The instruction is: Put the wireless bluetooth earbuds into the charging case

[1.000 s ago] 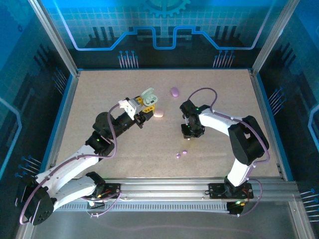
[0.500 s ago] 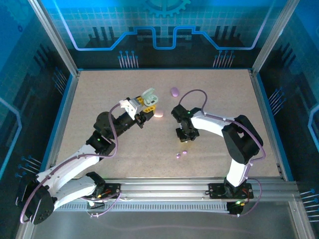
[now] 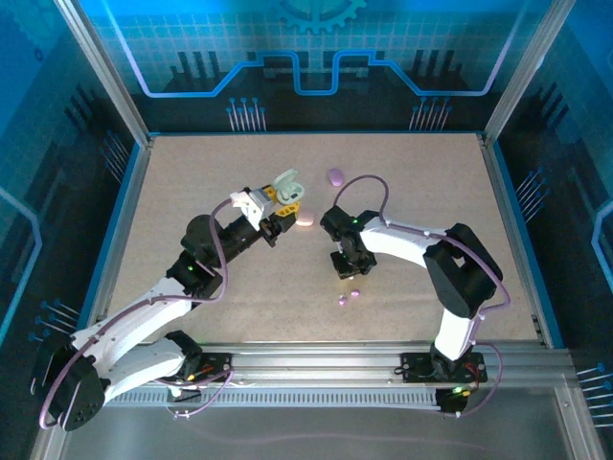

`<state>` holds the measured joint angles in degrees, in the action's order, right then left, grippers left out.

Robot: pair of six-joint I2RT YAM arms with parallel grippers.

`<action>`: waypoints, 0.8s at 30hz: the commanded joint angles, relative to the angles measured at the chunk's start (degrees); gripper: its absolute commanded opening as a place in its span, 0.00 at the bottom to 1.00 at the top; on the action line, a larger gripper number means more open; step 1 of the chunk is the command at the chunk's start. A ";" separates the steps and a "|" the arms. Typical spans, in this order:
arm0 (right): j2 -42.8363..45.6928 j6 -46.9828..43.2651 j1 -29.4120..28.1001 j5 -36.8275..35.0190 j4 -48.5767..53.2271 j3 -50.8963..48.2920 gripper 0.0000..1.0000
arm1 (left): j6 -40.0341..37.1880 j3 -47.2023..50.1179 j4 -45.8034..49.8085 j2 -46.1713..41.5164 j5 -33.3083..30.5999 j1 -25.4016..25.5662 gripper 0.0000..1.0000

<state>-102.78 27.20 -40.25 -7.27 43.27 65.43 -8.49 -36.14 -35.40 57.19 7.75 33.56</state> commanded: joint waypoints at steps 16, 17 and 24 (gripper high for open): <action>1.63 0.75 -1.76 10.43 -2.54 1.02 0.32 | 1.12 -1.29 -2.63 0.32 0.69 0.28 0.37; 1.90 0.82 -1.67 10.16 -2.49 1.02 0.33 | 1.04 -1.23 -2.59 0.30 0.69 0.30 0.37; 2.43 -0.54 1.29 12.02 -5.37 -1.29 0.39 | 1.12 -1.21 -2.57 0.46 0.69 0.32 0.37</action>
<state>-102.00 27.16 -40.32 2.70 39.53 65.12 -7.81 -36.14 -35.42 57.45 7.75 33.56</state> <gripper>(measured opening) 0.390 0.373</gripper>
